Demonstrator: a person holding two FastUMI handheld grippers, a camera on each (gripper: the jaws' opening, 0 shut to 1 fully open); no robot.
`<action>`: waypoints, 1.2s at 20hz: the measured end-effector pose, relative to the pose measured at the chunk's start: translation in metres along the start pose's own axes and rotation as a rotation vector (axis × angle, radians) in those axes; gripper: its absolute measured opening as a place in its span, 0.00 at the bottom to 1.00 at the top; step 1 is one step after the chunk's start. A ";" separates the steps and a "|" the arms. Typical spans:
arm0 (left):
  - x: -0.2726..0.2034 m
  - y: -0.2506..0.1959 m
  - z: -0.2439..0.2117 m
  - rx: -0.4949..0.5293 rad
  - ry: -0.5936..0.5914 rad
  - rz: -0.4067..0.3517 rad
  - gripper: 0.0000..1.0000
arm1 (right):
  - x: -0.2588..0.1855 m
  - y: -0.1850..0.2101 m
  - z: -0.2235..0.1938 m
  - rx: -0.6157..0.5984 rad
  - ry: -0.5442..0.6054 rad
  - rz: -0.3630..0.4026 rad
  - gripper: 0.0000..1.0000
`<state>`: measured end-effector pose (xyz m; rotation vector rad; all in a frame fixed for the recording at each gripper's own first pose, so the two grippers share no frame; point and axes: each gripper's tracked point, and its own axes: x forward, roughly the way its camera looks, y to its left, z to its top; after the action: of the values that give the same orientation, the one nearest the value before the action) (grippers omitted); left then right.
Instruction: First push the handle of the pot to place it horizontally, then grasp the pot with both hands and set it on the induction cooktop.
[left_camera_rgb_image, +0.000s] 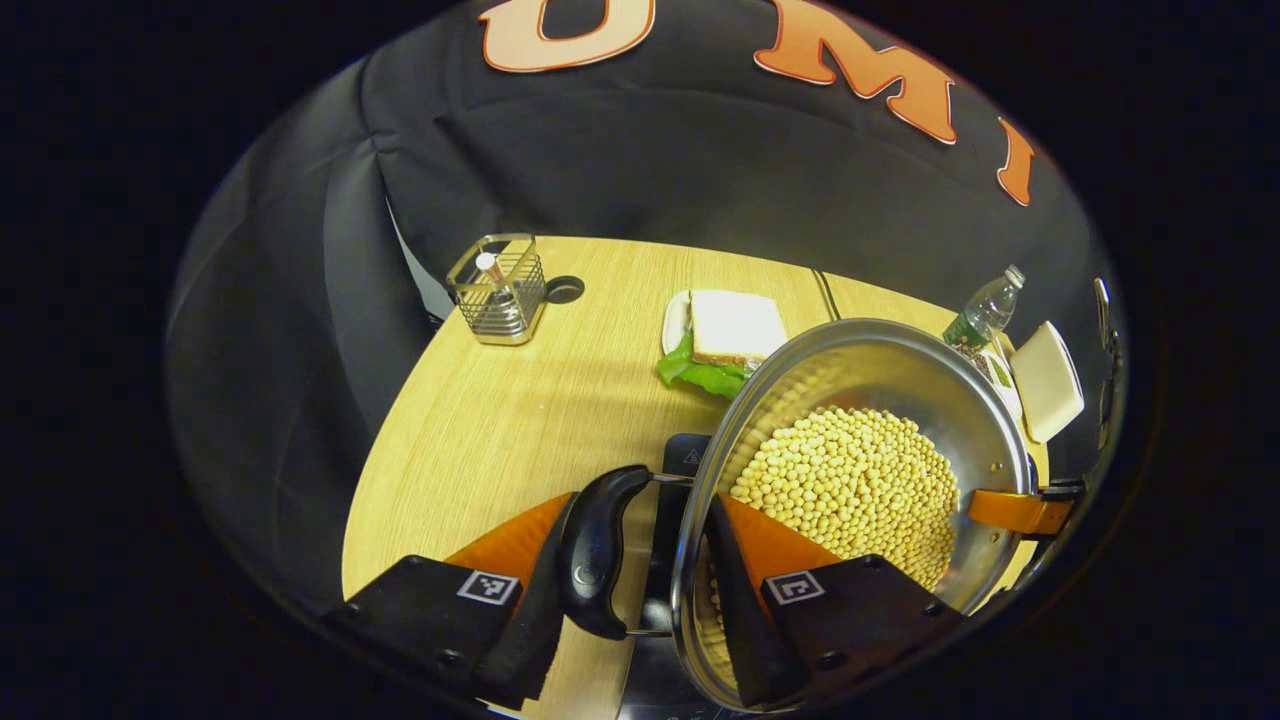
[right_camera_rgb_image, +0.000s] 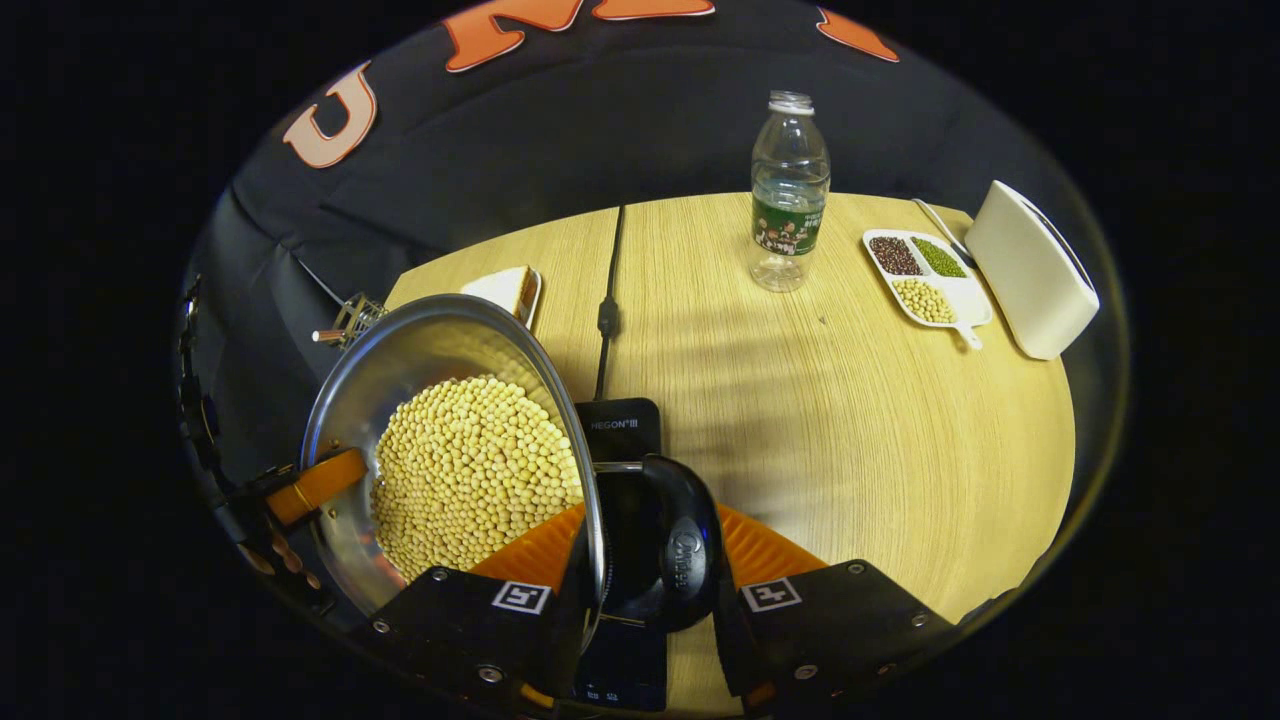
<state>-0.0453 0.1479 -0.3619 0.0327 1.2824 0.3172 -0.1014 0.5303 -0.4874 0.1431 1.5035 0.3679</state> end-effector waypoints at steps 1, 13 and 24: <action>0.000 0.001 0.001 -0.002 0.006 0.000 0.75 | 0.004 0.000 0.000 0.002 0.006 -0.001 0.55; 0.004 0.001 0.002 -0.048 0.009 0.007 0.84 | 0.018 0.006 -0.002 0.023 0.000 -0.005 0.63; -0.042 0.011 0.028 -0.041 -0.141 0.083 0.91 | -0.026 -0.014 0.012 0.002 -0.108 0.062 0.89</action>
<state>-0.0317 0.1521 -0.3124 0.0723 1.1364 0.4057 -0.0883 0.5098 -0.4662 0.2089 1.3951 0.4022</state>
